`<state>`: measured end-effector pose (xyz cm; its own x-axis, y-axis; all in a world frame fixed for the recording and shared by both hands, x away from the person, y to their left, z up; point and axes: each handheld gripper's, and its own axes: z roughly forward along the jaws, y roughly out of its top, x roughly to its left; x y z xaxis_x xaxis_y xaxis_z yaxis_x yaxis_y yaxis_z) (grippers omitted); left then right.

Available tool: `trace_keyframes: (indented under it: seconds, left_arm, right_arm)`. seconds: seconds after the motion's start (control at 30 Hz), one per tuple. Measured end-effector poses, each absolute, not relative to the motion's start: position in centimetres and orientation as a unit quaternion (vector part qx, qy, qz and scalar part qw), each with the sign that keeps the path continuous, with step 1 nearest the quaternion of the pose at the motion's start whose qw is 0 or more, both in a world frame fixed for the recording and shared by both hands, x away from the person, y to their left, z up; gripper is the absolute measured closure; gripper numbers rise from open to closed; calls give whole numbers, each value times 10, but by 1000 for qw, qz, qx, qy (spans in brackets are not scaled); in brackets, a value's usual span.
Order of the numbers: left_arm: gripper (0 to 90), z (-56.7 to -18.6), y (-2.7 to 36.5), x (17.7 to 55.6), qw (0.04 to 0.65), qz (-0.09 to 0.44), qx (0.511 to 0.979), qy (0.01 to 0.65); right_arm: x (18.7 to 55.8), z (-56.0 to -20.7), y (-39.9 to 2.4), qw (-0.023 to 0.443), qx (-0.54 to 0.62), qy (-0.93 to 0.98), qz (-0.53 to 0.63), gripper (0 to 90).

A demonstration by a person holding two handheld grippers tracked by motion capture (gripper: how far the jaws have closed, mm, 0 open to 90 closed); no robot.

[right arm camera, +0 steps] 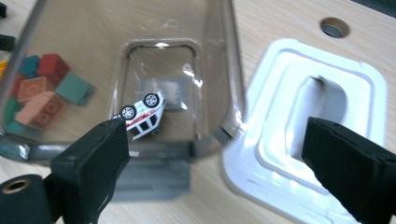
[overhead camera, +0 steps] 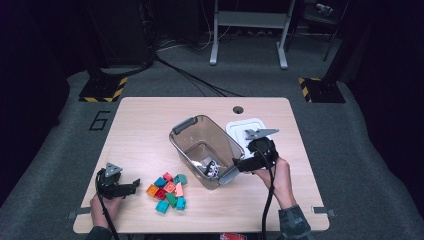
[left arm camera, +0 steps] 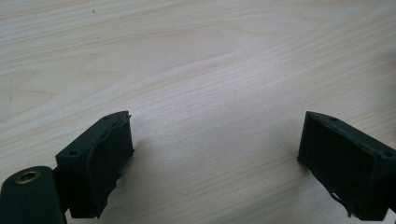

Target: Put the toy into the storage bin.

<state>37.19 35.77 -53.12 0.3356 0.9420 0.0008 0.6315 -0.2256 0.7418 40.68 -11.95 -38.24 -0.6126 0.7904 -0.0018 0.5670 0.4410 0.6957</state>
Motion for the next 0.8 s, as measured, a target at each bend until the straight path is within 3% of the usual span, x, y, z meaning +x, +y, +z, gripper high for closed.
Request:
trace_keyframes:
  seconds: [0.33,0.8]
  left_arm:
    - [97,-532,358,372,334,235,746,527]
    - [97,-531,358,372,333,235,746,527]
  right_arm:
    - [394,-406,-167,179,450,801,351,8]
    - [391,-479,-216,195,524,764,323,0]
